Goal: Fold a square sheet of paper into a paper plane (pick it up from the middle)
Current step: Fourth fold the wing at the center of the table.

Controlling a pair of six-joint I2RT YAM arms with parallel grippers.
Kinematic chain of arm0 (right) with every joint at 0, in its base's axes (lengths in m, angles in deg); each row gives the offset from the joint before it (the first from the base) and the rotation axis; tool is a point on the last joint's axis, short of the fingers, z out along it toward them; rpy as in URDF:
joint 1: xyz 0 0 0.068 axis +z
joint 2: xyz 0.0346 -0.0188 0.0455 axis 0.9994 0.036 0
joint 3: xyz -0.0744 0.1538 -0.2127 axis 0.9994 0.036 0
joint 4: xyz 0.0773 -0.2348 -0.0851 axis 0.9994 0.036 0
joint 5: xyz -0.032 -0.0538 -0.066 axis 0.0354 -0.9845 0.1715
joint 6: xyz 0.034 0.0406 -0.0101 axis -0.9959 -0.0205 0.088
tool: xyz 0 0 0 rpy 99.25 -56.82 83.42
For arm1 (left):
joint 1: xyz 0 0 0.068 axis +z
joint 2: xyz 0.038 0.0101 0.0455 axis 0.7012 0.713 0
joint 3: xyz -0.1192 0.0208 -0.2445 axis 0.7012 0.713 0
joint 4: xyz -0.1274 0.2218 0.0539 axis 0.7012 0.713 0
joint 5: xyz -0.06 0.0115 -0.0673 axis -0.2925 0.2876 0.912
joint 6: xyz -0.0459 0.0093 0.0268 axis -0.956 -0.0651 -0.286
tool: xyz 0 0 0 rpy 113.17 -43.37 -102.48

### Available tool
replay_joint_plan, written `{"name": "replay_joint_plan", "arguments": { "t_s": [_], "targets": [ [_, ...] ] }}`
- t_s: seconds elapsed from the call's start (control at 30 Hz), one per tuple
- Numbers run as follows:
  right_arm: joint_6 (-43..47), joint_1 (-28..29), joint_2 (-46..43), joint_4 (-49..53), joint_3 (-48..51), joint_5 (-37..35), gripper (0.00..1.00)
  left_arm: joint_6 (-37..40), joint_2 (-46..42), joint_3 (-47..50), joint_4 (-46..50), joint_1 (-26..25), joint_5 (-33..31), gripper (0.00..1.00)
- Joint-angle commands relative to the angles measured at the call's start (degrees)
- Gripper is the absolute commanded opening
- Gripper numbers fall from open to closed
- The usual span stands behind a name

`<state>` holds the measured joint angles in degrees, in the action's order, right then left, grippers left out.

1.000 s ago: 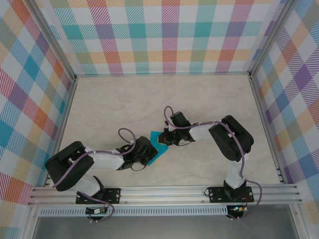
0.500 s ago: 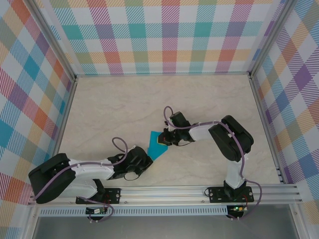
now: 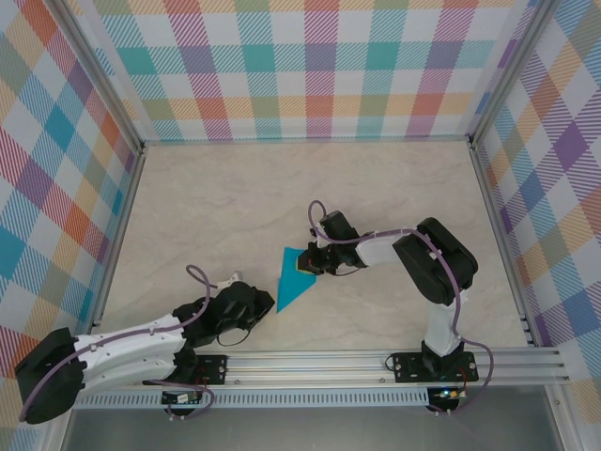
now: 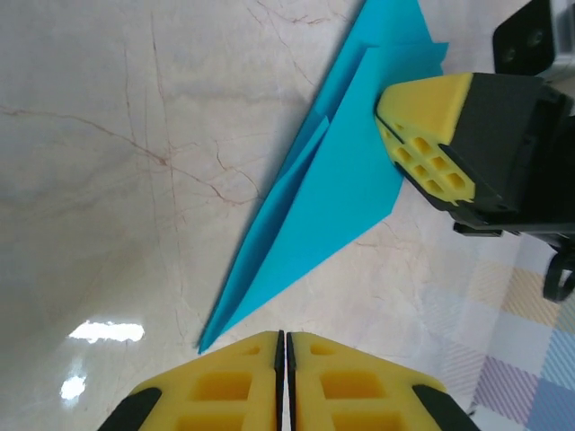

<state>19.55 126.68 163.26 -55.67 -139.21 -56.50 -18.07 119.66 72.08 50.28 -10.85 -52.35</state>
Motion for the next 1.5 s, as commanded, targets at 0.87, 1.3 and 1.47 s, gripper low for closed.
{"name": "replay_joint_plan", "arguments": {
  "t_s": [0.87,1.3,1.47],
  "targets": [
    [1.1,-0.1,3.2,7.4,1.6,-6.6,0.05,7.2,19.0,-7.5,9.6,3.1,10.0,0.11],
    [1.3,-0.1,3.4,7.5,1.5,-6.0,0.05,11.4,15.6,-11.3,3.5,3.1,8.9,0.11],
    [1.2,-0.1,3.5,7.6,1.6,-6.0,0.05,11.3,15.2,-13.0,4.1,3.2,5.7,0.1]
  ]
}}
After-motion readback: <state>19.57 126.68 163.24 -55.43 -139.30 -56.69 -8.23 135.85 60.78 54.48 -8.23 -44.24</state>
